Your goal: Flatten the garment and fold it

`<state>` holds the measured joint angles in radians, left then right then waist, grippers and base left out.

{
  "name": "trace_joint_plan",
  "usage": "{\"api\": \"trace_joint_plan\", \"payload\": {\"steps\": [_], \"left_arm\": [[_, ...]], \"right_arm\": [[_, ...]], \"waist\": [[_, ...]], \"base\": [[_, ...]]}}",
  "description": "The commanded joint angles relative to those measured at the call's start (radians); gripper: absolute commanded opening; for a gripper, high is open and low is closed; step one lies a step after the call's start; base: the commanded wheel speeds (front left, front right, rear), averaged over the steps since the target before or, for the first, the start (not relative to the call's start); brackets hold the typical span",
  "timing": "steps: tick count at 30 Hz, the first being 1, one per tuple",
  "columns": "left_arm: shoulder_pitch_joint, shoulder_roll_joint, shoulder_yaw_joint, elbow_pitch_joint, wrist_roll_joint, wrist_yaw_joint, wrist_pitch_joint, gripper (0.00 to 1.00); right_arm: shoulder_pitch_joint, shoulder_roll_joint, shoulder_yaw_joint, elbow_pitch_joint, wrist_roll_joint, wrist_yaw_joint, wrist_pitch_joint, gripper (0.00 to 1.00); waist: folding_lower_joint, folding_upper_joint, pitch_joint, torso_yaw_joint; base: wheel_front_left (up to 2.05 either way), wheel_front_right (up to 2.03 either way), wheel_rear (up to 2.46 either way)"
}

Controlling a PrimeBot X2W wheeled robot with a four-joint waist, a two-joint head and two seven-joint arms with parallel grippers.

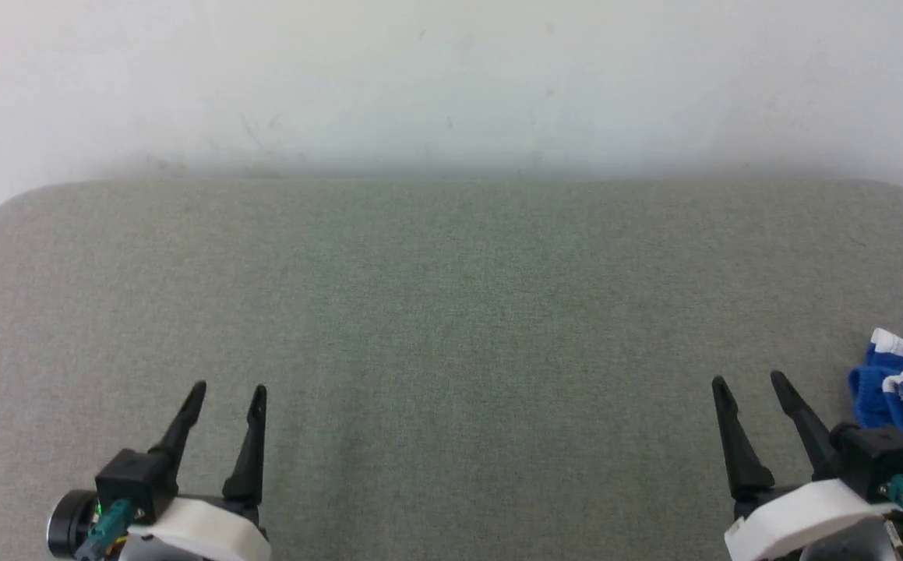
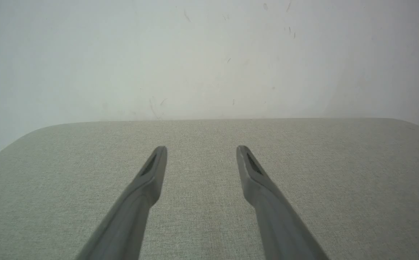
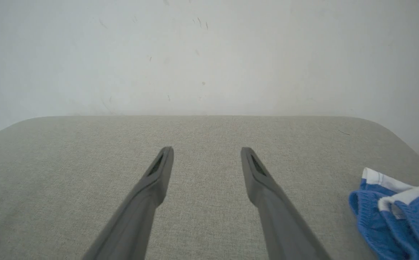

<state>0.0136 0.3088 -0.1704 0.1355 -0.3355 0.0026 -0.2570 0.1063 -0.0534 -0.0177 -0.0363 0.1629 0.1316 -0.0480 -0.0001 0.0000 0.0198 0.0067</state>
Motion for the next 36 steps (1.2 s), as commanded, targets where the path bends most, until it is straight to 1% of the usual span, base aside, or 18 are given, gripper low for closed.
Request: {"api": "trace_joint_plan", "payload": {"steps": [1,15,16,36], "left_arm": [[0.009,0.001,0.002,0.003,-0.002,-0.005,-0.005,1.00],[0.028,-0.013,0.005,0.016,-0.001,-0.010,-0.005,1.00],[0.021,-0.011,0.001,0.014,0.000,-0.003,0.000,0.00],[0.016,-0.045,0.024,-0.008,0.047,-0.003,0.037,0.00]], "right_arm": [[0.010,0.003,0.000,-0.006,0.005,-0.001,0.003,1.00],[0.038,0.003,0.005,-0.017,0.023,-0.001,0.009,1.00],[0.026,0.000,0.005,-0.011,0.016,0.000,0.005,0.00],[0.007,0.000,0.007,-0.004,-0.009,0.000,0.011,0.00]], "waist": [[0.0001,0.0000,-0.008,-0.004],[0.0001,0.0000,-0.031,-0.002],[0.0001,0.0000,-0.031,-0.002],[0.0002,0.0000,-0.030,-0.003]], "base": [[0.00,0.00,0.00],[0.00,0.00,0.00],[0.00,0.00,0.00],[0.00,0.00,0.00]]}}
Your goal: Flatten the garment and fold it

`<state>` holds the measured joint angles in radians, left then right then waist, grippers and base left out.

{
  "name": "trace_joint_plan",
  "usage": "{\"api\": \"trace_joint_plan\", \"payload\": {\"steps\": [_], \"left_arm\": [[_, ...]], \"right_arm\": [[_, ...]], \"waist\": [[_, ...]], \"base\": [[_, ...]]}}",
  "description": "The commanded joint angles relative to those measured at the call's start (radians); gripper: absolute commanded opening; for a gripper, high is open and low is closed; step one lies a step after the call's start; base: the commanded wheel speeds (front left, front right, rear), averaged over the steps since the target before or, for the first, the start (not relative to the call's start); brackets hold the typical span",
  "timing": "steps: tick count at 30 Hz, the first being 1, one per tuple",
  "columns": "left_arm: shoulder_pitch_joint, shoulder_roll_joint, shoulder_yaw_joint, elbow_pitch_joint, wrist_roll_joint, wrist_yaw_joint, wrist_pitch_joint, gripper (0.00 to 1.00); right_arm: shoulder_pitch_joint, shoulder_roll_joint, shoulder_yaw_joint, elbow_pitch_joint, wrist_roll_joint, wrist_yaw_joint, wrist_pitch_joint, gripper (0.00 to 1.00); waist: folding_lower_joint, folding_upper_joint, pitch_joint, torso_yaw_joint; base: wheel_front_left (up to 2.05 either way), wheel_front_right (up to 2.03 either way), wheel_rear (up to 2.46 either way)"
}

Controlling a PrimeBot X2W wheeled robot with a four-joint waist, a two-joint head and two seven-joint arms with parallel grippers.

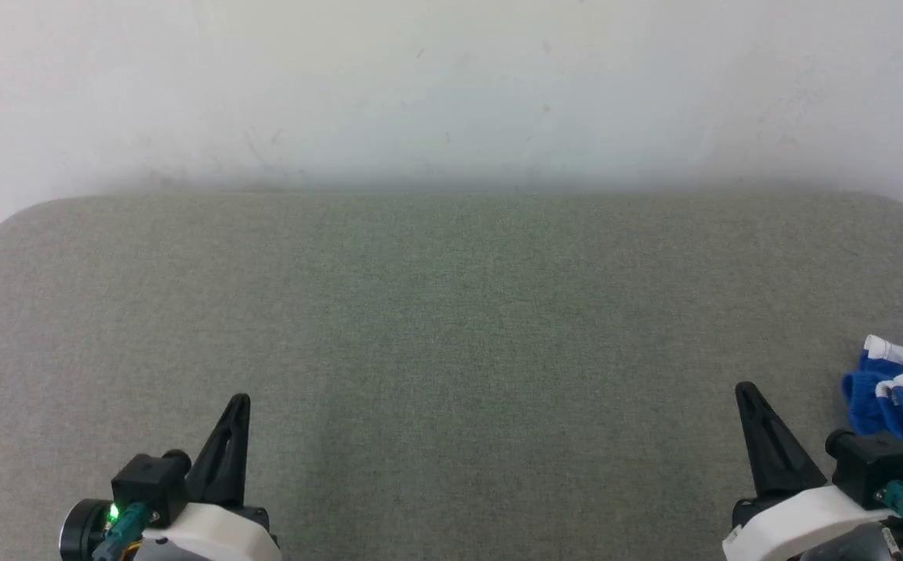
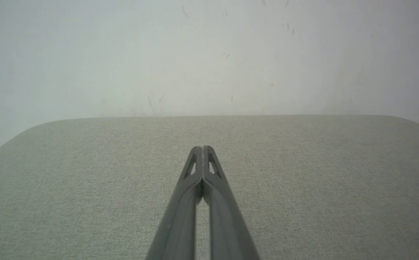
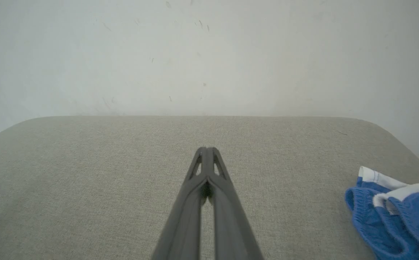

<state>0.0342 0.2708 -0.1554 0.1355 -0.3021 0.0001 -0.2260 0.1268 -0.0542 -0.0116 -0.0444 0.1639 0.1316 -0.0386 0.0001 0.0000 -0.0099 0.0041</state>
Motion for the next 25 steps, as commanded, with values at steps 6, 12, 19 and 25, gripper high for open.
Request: {"api": "trace_joint_plan", "payload": {"steps": [6,12,19,25], "left_arm": [[-0.006,-0.019,0.017,-0.015,0.030,0.000,0.018,0.00],[-0.008,-0.031,0.025,-0.022,0.046,0.000,0.031,0.00],[-0.010,-0.045,0.035,-0.030,0.064,0.000,0.045,0.00],[-0.011,-0.055,0.041,-0.036,0.078,0.000,0.055,0.00]], "right_arm": [[-0.020,0.001,0.001,0.006,-0.019,0.000,0.004,0.00],[-0.026,0.001,0.002,0.009,-0.027,0.000,0.006,0.00],[-0.033,0.001,0.003,0.011,-0.037,0.000,0.008,0.00],[-0.039,0.001,0.003,0.013,-0.045,0.000,0.010,0.00]], "waist": [[-0.0001,0.0000,0.001,0.000],[-0.0001,0.0000,0.001,0.000],[-0.0001,0.0000,0.002,-0.001],[-0.0001,0.0000,0.002,-0.001]], "base": [[0.00,0.00,0.00],[0.00,0.00,0.00],[0.00,0.00,0.00],[0.00,0.00,0.00]]}}
